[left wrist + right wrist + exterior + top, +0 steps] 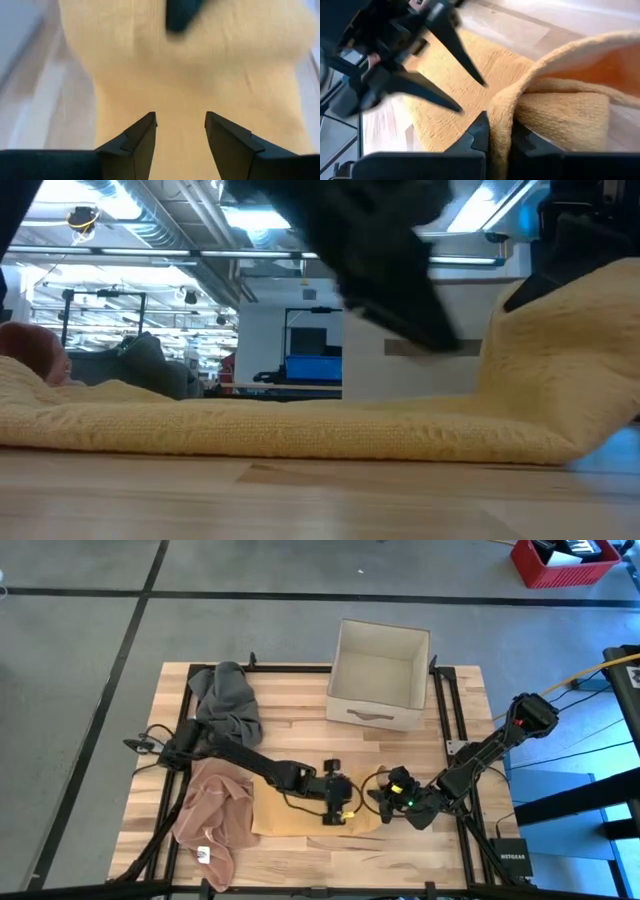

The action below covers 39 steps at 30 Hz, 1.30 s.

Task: Fold towel
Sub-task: Fold the yellow towel

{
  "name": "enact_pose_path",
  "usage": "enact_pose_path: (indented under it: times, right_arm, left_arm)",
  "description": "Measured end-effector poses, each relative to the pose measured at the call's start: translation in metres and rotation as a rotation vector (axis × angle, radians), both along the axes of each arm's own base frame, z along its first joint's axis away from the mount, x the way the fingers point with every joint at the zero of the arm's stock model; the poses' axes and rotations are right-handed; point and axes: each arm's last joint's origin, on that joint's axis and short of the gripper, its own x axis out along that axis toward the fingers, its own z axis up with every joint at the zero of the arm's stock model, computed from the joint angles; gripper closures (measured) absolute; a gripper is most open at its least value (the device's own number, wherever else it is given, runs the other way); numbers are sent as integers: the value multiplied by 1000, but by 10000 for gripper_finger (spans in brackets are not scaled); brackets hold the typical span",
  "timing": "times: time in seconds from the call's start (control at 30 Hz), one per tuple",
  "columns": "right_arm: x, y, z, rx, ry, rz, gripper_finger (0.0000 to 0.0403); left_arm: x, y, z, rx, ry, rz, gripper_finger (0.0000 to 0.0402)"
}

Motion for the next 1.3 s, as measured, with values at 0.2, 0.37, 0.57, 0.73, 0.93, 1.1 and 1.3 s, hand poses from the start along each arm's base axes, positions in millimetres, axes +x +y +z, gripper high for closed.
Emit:
enact_pose_path:
  times: [0.2,0.37,0.57,0.73,0.93,1.1,1.3]
  right_arm:
    - [0,0,0,-17,8,12,379]
    - [3,0,2,0,-22,8,375]
    - [16,-3,10,2,-97,51,374]
    - [20,-6,12,-14,-104,57,373]
    - [20,-5,12,-42,-106,75,373]
    - [20,-5,12,-39,-100,83,373]
    - [20,-5,13,-31,-105,88,372]
  left_arm:
    - [-20,-13,-24,2,214,45,238]
    - [-8,-20,-53,-5,170,46,238]
    - [11,-11,-58,-46,14,49,238]
    - [22,-1,-49,-61,-81,58,238]
    - [11,-14,2,-36,34,43,238]
    - [-33,-36,29,-25,229,115,238]
    - [-65,-51,-21,68,303,193,238]
